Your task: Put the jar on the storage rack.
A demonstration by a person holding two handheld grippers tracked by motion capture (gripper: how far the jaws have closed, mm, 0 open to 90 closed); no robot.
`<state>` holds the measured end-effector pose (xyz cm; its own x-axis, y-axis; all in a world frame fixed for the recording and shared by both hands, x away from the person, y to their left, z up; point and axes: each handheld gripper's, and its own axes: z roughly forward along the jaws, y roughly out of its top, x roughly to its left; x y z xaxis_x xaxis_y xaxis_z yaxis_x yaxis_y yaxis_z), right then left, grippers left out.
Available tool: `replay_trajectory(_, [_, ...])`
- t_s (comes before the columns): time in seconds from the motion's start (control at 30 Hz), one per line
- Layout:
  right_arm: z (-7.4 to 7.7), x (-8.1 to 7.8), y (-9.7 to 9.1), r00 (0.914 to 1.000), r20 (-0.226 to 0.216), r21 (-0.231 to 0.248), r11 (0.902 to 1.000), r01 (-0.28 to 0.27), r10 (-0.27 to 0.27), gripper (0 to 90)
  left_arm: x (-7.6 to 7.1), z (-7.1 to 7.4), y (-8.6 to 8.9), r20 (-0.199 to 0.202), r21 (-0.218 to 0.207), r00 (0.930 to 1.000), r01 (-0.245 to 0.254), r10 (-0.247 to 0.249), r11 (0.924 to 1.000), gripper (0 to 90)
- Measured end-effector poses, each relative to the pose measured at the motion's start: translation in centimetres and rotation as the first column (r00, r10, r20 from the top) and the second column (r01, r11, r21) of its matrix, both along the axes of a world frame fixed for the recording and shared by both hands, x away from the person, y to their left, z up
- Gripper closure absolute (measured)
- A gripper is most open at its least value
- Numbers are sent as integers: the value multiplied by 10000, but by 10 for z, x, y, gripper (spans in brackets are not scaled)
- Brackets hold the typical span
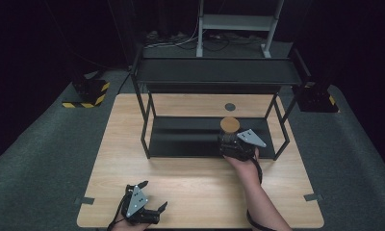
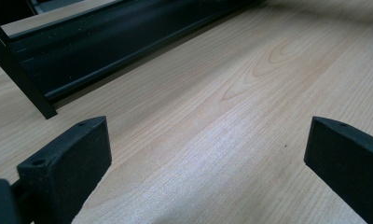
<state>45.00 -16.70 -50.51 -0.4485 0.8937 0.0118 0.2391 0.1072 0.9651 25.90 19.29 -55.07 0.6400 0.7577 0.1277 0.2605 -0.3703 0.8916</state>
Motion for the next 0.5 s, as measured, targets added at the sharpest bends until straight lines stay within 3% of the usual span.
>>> replay_trajectory(0.5, [3,-8,-1,10000,52,-43,10000,-52,52,0,0,0,0,-2,13,10000,-7,7,10000,10])
